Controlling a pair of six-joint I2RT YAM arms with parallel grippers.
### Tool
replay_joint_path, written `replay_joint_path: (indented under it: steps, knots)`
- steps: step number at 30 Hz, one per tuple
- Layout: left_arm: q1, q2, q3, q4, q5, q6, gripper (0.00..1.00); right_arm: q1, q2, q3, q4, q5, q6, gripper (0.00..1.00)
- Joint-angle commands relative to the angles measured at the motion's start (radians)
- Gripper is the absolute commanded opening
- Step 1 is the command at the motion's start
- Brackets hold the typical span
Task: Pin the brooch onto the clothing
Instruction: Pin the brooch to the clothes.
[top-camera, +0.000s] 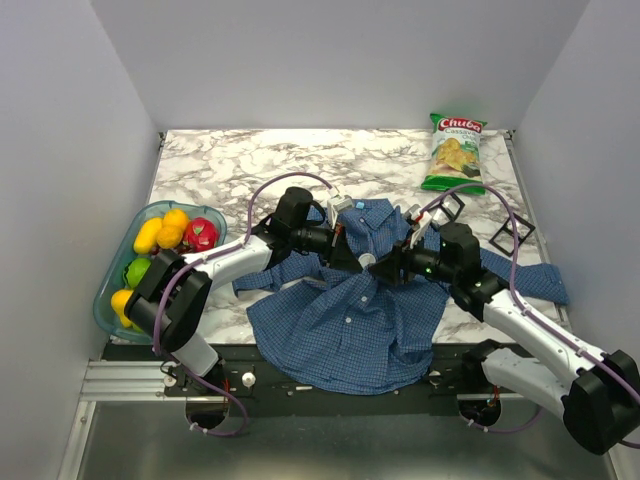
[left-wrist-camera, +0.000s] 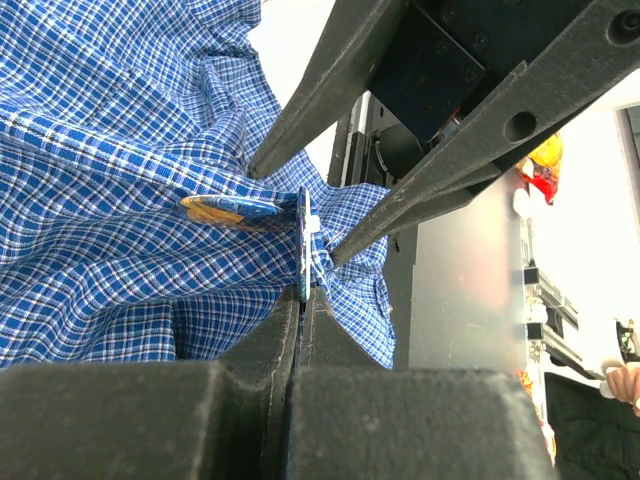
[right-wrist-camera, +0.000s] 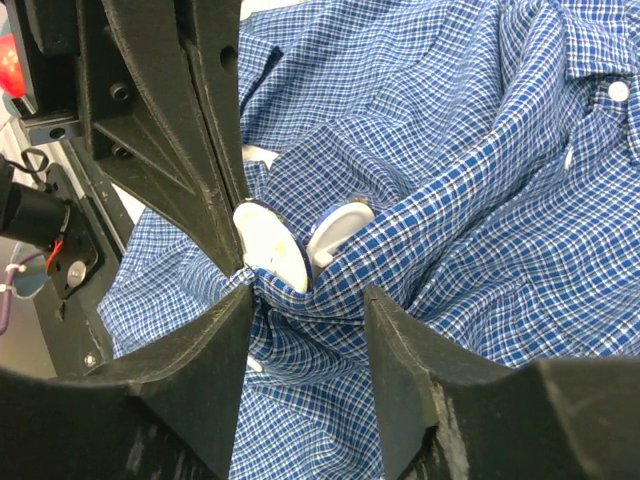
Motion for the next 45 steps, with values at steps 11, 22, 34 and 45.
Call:
replay_joint_path:
  steps: [11, 22, 34, 45]
  knots:
    - [0.004, 0.007, -0.001, 0.044, 0.057, -0.016, 0.00, -0.003, -0.018, 0.014, 0.065, -0.080, -0.004, 0.49]
    - [0.004, -0.006, -0.001, 0.041, 0.057, -0.013, 0.00, -0.004, -0.065, 0.012, 0.010, -0.047, -0.024, 0.50]
    - [0.003, -0.012, -0.004, 0.043, 0.058, -0.013, 0.00, -0.006, -0.024, 0.003, 0.056, -0.064, -0.010, 0.42]
    - [0.003, -0.013, -0.003, 0.036, 0.057, -0.010, 0.00, -0.006, 0.007, 0.007, 0.073, -0.070, -0.007, 0.34]
